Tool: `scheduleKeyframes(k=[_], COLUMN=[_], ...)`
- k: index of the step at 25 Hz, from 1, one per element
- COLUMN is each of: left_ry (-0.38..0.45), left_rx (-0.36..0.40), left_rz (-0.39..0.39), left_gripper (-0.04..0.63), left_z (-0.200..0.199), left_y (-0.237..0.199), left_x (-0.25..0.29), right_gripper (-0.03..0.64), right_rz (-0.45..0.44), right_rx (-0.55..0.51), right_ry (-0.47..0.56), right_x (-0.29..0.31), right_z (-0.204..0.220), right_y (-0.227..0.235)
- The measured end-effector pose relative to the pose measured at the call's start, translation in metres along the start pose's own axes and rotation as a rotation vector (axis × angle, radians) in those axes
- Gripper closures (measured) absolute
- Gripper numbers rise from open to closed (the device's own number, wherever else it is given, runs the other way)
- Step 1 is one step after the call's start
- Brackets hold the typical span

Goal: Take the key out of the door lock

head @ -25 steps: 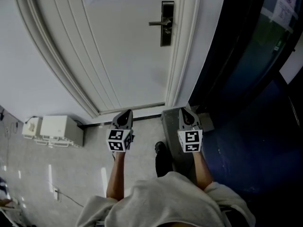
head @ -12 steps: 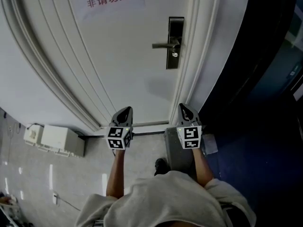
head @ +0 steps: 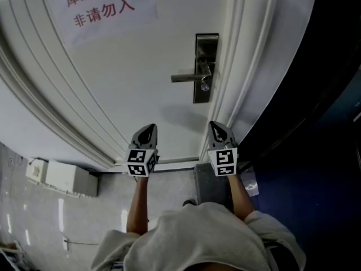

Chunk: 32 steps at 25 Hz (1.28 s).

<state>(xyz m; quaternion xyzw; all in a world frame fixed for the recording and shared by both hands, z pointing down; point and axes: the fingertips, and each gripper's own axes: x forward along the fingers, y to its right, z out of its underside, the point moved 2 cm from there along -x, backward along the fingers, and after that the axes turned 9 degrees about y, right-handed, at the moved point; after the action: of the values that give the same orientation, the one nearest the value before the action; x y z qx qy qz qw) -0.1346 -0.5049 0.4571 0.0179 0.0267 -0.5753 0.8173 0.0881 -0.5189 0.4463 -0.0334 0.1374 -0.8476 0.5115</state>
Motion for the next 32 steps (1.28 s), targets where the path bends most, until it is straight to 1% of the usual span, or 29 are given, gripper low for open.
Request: scheduleKeyframes(k=[5, 10, 17, 23, 28, 32], left_ry=[-0.022, -0.035, -0.03, -0.029, -0.023, -0.024], left_rx=[-0.02, -0.025, -0.016, -0.008, -0.014, -0.019], left_rz=[-0.019, -0.022, 0.008, 0.03, 0.038, 0.055], left_gripper=[0.578, 0.578, 0.578, 0.578, 0.578, 0.578], left_z=[0.015, 0.023, 0.019, 0.013, 0.013, 0.015], left_y=[-0.01, -0.02, -0.029, -0.042, -0.048, -0.045], left_x=[0.022, 0.033, 0.044, 0.041, 0.038, 0.035], right_gripper=[0.594, 0.594, 0.594, 0.594, 0.594, 0.594], right_rz=[-0.026, -0.03, 0.006, 0.034, 0.04, 0.049], right_rx=[0.0, 0.002, 0.001, -0.002, -0.03, -0.063], right_ry=[-0.017, -0.029, -0.045, -0.055, -0.061, -0.056], right_x=[0.027, 0.04, 0.047, 0.044, 0.043, 0.041], right_z=[0.013, 0.021, 0.025, 0.021, 0.018, 0.012], right_y=[0.007, 0.008, 0.008, -0.004, -0.008, -0.005])
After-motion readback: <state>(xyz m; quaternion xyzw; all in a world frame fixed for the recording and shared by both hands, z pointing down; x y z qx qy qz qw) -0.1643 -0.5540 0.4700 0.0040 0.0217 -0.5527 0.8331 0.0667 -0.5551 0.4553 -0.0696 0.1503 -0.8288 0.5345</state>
